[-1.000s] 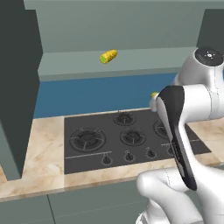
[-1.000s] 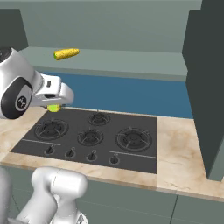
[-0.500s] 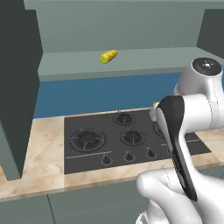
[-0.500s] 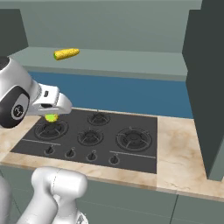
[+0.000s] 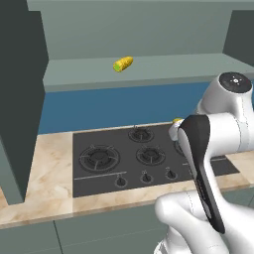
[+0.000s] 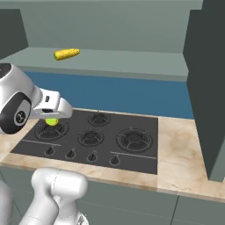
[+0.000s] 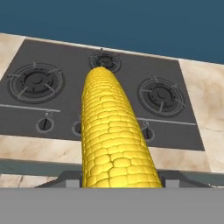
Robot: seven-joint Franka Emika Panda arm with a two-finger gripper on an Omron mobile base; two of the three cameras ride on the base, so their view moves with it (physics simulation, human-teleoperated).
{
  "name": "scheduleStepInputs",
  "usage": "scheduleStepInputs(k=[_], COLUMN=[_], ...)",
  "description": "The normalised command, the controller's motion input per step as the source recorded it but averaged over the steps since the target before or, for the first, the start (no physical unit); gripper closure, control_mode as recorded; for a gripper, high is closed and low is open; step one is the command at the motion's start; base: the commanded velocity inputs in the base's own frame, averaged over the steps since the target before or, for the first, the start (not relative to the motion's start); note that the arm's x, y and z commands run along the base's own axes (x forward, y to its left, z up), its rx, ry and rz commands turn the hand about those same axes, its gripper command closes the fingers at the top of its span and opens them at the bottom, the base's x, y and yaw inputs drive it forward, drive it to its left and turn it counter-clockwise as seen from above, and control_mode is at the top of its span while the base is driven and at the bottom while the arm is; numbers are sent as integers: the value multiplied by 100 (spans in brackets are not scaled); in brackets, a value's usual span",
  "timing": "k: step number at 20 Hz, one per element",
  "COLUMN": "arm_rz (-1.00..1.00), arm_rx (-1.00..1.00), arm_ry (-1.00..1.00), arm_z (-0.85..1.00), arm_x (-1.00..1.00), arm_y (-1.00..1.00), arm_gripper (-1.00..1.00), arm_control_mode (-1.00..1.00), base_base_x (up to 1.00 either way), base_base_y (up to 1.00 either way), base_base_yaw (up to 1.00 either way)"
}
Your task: Pick the corns from the cabinet and place them in one bowl. Pick the mushroom from the sink and place it in the other bowl.
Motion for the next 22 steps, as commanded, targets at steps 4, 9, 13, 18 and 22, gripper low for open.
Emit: scheduleStepInputs(k=[4,9,13,18,22], arm_rz=[0,0,0,0,0], arm_rx=[0,0,0,0,0], arm_ry=[0,0,0,0,0], arm_z=[0,0,0,0,0], arm_x=[0,0,0,0,0], arm_y=[0,0,0,0,0], arm_gripper=[100,100,100,100,100], arm_control_mode=[100,100,100,100,100], base_base_x=[-23,-61,-61,-64,-40], base_base_y=[0,0,1,0,-6], base_base_yaw=[-2,-17,-24,-7,56])
